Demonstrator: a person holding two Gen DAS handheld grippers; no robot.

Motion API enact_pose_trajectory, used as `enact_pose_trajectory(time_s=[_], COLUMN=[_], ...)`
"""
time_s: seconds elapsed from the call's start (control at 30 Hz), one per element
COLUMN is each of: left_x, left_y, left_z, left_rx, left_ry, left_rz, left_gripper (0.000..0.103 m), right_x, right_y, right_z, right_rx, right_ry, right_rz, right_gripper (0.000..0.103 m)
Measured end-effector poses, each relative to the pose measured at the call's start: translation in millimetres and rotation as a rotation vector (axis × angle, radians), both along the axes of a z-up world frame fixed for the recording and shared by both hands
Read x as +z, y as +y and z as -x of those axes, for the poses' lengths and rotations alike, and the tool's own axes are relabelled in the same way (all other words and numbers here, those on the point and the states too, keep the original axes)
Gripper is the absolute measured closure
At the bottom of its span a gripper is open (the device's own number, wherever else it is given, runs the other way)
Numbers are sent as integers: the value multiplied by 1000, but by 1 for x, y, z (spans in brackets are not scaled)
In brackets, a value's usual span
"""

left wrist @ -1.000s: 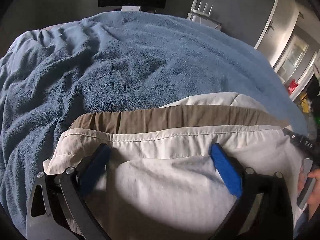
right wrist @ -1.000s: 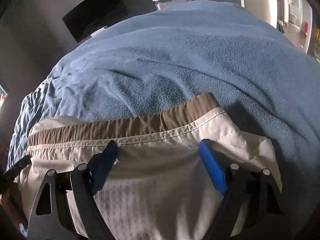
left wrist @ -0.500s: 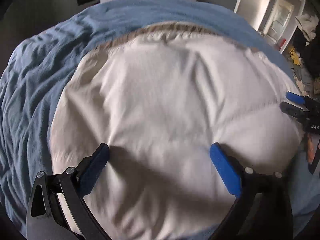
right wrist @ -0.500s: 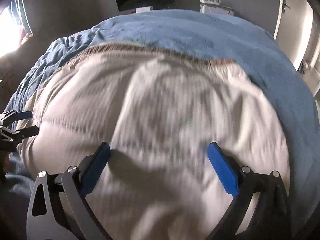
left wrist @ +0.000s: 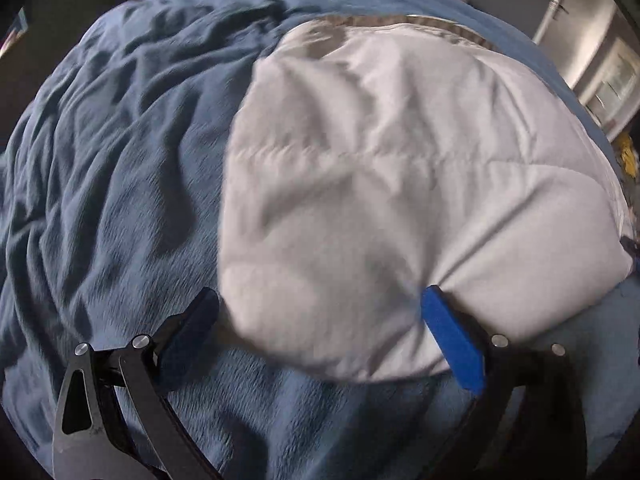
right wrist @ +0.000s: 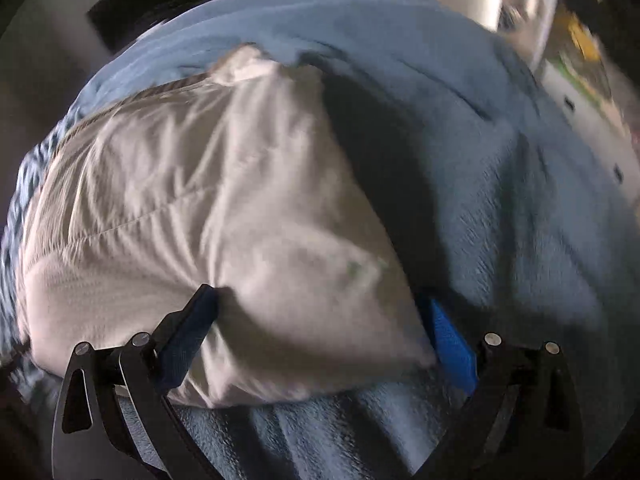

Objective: Fold large clothes

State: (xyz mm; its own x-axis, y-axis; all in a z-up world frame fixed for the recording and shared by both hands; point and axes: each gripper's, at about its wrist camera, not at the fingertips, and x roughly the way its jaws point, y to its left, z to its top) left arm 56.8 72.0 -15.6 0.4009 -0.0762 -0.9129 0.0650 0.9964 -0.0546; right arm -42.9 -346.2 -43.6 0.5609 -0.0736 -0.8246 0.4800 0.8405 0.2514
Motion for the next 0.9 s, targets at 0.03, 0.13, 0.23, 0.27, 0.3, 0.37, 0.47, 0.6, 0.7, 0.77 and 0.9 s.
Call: enact_pose_trajectory(time_s=[0.03, 0.13, 0.23, 0.27, 0.3, 0.37, 0.47, 0.6, 0.7, 0.77, 0.9], left_x=[2, 17, 34, 41, 46, 53, 59, 67, 70, 71, 64], left_y=[5, 9, -2, -10, -18, -32, -49, -66, -71, -75, -76], left_z=[2, 12, 25, 31, 38, 50, 64, 84, 94, 100, 116], left_rx=[26, 50, 16, -7, -30, -71, -109, -122, -113, -104, -104], left_ry=[0, -73, -159, -189, -212, -243, -279, -307, -333, -333, -293], left_rz=[-1, -15, -33, -49, -62, -61, -75, -55, -31, -16, 8], left_gripper=[5, 7, 7, 7, 7, 7, 7, 7, 6, 6, 7], right_x=[2, 18, 42, 49, 55, 71, 91, 99, 91, 86, 66], right_y=[-4, -1, 18, 27, 34, 54, 85, 118, 133, 139, 145], right_z=[6, 19, 34, 39, 42, 50, 56, 68, 73, 78, 89], right_rx=[-30, -85, -67, -49, -35, 12, 62, 112, 160, 177, 225], right_ry=[-4, -40, -122, -148, -170, -232, -316, -371, -352, -331, -260], right_rz=[-5, 70, 155, 188, 210, 257, 315, 331, 302, 279, 234], right_gripper=[8, 8, 8, 8, 8, 8, 8, 8, 8, 8, 8])
